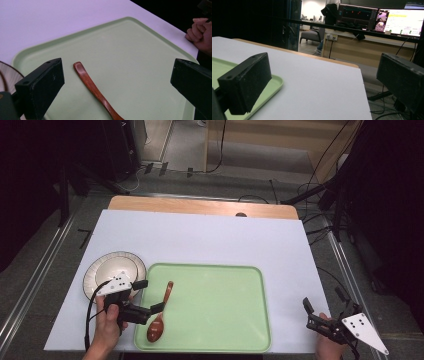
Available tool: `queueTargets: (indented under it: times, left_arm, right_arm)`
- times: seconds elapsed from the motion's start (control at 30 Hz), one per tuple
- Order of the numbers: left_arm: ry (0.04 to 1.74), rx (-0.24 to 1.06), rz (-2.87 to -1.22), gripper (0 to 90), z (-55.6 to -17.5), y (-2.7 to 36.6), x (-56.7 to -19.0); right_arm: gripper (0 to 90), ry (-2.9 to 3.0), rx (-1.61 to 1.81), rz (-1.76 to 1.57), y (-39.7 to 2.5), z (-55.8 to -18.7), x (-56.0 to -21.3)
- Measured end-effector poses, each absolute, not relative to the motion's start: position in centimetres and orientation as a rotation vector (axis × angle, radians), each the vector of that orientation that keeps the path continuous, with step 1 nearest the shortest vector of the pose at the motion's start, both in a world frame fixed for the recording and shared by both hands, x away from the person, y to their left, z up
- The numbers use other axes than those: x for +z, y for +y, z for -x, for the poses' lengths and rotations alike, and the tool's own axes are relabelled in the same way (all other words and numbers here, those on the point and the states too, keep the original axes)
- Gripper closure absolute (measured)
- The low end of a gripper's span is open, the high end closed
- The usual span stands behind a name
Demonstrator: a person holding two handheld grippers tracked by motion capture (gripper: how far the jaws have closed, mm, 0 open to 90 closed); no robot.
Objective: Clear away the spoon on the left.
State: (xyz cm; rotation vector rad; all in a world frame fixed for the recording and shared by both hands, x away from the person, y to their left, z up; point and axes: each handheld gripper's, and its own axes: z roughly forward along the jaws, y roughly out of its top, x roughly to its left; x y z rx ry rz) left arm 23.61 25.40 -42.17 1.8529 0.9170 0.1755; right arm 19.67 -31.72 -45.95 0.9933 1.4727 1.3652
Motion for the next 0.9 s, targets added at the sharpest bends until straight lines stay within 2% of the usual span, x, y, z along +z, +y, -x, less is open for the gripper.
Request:
queueTargets:
  times: [0.9]
  left_arm:
    - [0.989, 0.283, -1.726, 0.0, -21.7, 31.7, -41.5]
  right_arm:
    - [0.0, 1.480, 1.359, -0.991, -31.6, -19.6, -46.0]
